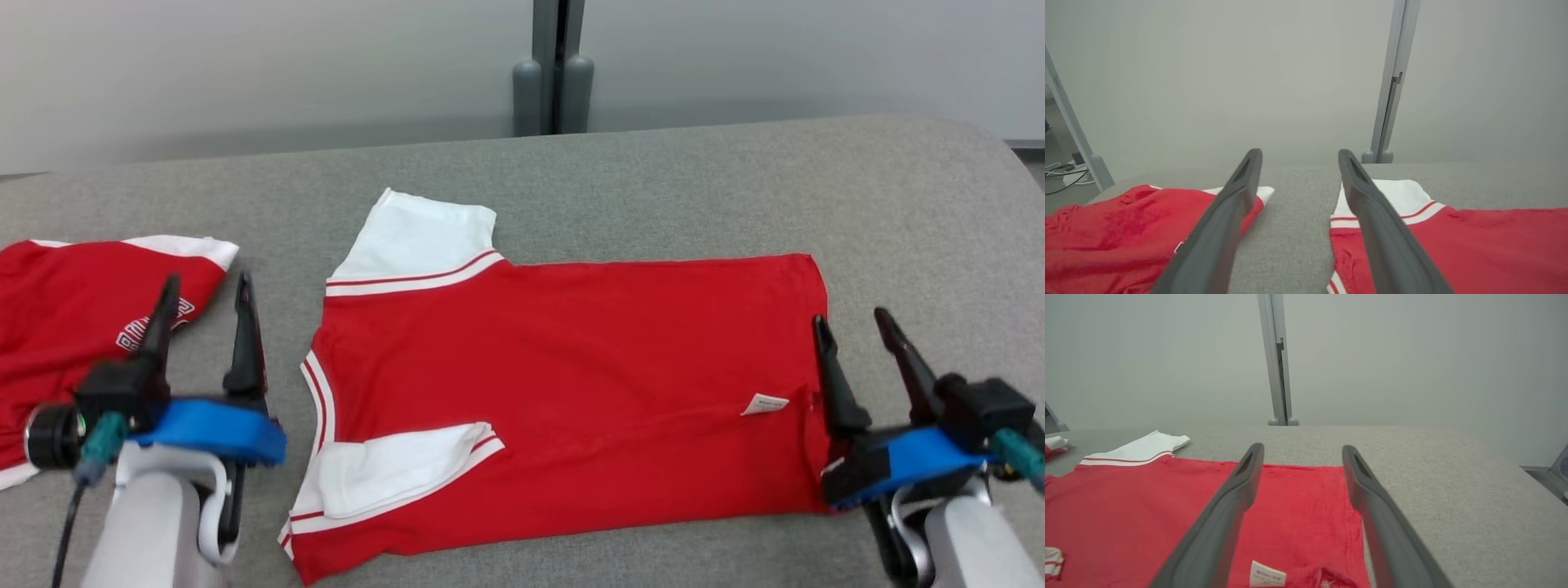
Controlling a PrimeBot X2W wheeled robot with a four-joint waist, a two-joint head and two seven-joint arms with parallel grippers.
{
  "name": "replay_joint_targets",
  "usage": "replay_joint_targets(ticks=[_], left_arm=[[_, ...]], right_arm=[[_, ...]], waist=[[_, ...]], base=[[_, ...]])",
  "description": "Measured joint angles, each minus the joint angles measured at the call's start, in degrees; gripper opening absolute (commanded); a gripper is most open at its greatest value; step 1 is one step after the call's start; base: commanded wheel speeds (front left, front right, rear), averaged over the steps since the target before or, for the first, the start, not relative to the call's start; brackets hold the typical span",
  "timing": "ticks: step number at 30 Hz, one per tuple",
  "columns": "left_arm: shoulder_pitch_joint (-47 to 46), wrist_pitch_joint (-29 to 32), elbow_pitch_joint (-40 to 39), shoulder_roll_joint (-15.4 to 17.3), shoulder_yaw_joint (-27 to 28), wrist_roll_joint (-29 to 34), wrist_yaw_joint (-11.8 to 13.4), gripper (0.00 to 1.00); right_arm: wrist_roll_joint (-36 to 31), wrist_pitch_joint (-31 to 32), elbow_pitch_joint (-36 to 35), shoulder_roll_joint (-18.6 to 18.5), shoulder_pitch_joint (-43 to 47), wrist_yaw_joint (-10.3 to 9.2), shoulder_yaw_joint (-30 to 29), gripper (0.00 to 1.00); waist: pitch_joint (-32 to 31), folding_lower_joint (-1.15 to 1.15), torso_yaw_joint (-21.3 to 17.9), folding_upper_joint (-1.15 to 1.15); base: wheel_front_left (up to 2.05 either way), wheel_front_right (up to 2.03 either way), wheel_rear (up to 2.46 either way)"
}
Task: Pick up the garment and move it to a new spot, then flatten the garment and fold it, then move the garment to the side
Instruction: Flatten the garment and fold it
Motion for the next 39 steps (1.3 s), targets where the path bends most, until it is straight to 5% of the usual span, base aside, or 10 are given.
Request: replay_joint_targets(ticks=[9,19,39], left_arm=[[-21.3,8.1,6.9,5.2,-6.8,-0.6,-2.5,1.0],[-39.4,17.5,15.8,10.4,-19.7,-11.1,-2.8,1.0],[-49.8,28.3,32.1,13.4,-33.8,-25.4,-2.8,1.0]], right_arm=[[0.8,7.2,4.5,-5.3,-14.9,0.0,0.4,1.0],[3.4,9.1,9.1,-7.7,-25.0,0.0,5.0,1.0],[6.3,4.9,15.0,-7.4,-33.1,0.0,11.6,1.0]], waist=[[7.9,0.02,-3.4,0.0],[16.6,0.02,-6.8,0.01],[23.0,0.0,-9.6,0.0]], base=[[0.0,0.0,0.0],[0.0,0.0,0.0],[0.0,0.0,0.0]])
